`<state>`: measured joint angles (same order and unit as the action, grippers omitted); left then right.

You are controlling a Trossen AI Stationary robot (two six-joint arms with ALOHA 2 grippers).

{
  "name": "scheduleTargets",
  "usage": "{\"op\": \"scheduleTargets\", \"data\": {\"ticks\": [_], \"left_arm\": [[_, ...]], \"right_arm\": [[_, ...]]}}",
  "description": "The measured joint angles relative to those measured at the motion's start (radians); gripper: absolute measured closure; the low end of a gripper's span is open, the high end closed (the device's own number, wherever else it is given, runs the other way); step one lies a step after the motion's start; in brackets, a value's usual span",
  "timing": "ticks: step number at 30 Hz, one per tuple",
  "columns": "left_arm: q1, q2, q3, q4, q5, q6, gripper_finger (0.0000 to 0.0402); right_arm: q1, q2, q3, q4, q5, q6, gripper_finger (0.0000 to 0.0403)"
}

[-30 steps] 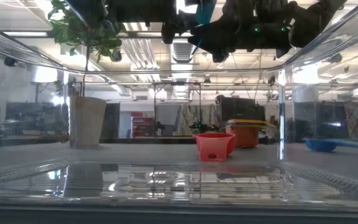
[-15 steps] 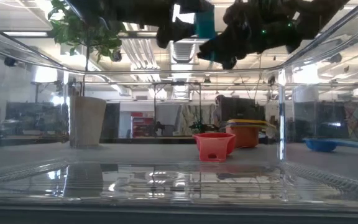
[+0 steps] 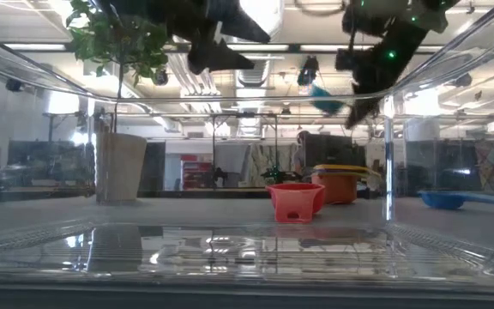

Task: Nest measuring cups in basket
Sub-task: Stack the light blue measuring cup on top of the yellow measuring cup, then stack the red measuring cup on top of the light blue measuring cup

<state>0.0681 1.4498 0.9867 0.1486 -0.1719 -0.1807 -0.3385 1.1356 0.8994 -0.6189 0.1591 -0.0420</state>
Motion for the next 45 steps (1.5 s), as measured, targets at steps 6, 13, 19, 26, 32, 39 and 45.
{"op": "scheduleTargets", "data": {"ticks": [6,13,19,26,32,39,45], "left_arm": [[-0.003,0.003,0.0,-0.073,0.0,-0.039,0.0055],[-0.019,0.004,0.0,-0.096,-0.001,-0.049,0.0055],[-0.026,0.005,0.0,-0.109,-0.001,-0.049,0.0055],[-0.033,0.005,0.0,-0.116,-0.001,-0.051,0.0055],[-0.035,0.005,0.0,-0.122,-0.001,-0.054,0.0055],[-0.042,0.005,0.0,-0.143,-0.002,-0.065,0.0055],[-0.069,0.005,-0.005,-0.192,-0.003,-0.083,0.0055]], "right_arm": [[-0.119,0.072,0.025,-0.133,-0.154,0.023,0.0266],[-0.175,0.182,0.026,-0.133,-0.21,-0.009,0.0265],[-0.173,0.242,0.044,-0.142,-0.22,-0.011,0.025],[-0.173,0.25,0.099,-0.155,-0.219,-0.02,0.0226],[-0.173,0.235,0.137,-0.195,-0.211,-0.031,0.0186],[-0.17,0.203,0.155,-0.302,-0.211,0.001,0.0143],[-0.116,0.027,0.042,-0.314,-0.211,0.135,0.0138]]}}
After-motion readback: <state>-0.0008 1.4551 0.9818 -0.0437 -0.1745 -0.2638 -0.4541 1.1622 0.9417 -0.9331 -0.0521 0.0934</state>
